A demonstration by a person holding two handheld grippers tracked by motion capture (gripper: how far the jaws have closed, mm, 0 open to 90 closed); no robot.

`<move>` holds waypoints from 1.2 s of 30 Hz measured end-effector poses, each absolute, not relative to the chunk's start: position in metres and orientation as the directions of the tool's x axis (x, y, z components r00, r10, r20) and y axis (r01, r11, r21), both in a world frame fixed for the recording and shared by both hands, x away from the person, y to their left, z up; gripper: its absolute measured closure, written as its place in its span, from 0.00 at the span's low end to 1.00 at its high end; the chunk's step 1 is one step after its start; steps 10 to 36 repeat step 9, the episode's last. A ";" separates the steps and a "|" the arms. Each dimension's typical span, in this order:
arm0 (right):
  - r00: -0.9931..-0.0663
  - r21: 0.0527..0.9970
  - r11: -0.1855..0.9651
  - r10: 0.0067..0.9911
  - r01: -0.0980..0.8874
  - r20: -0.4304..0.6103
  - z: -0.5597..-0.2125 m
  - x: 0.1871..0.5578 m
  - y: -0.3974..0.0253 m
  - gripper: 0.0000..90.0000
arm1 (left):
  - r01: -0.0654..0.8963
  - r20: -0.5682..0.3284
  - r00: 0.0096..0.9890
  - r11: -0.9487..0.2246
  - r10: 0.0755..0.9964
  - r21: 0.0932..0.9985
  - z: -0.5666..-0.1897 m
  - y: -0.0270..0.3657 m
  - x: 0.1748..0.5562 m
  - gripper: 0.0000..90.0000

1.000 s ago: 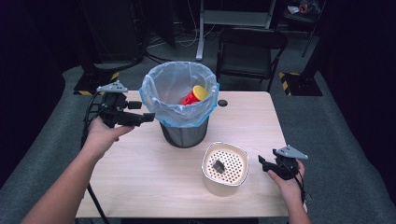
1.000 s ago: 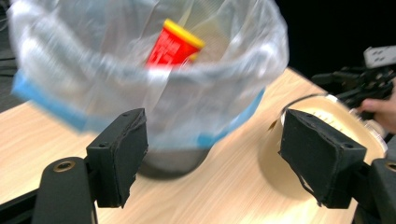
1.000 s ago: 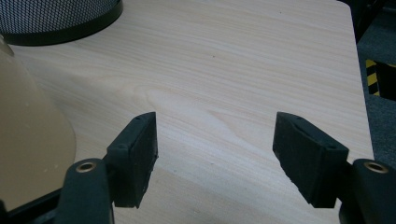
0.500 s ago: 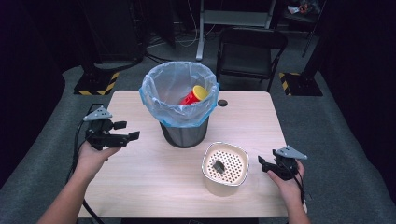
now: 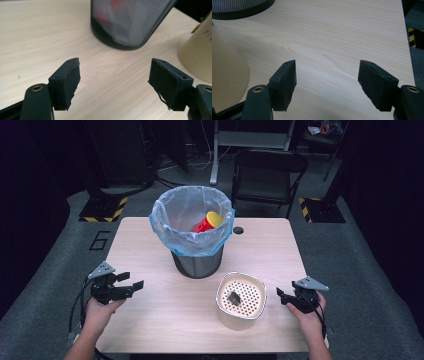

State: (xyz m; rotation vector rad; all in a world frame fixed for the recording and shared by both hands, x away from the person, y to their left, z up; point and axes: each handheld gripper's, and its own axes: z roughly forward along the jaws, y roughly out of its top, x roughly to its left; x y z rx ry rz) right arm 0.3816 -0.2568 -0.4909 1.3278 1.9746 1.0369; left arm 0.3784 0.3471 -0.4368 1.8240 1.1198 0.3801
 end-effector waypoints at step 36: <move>-0.359 0.823 0.201 0.933 0.532 0.004 -0.495 0.384 -0.259 0.33 | 0.560 -0.171 0.452 -0.130 0.876 0.818 -0.484 0.364 0.375 0.20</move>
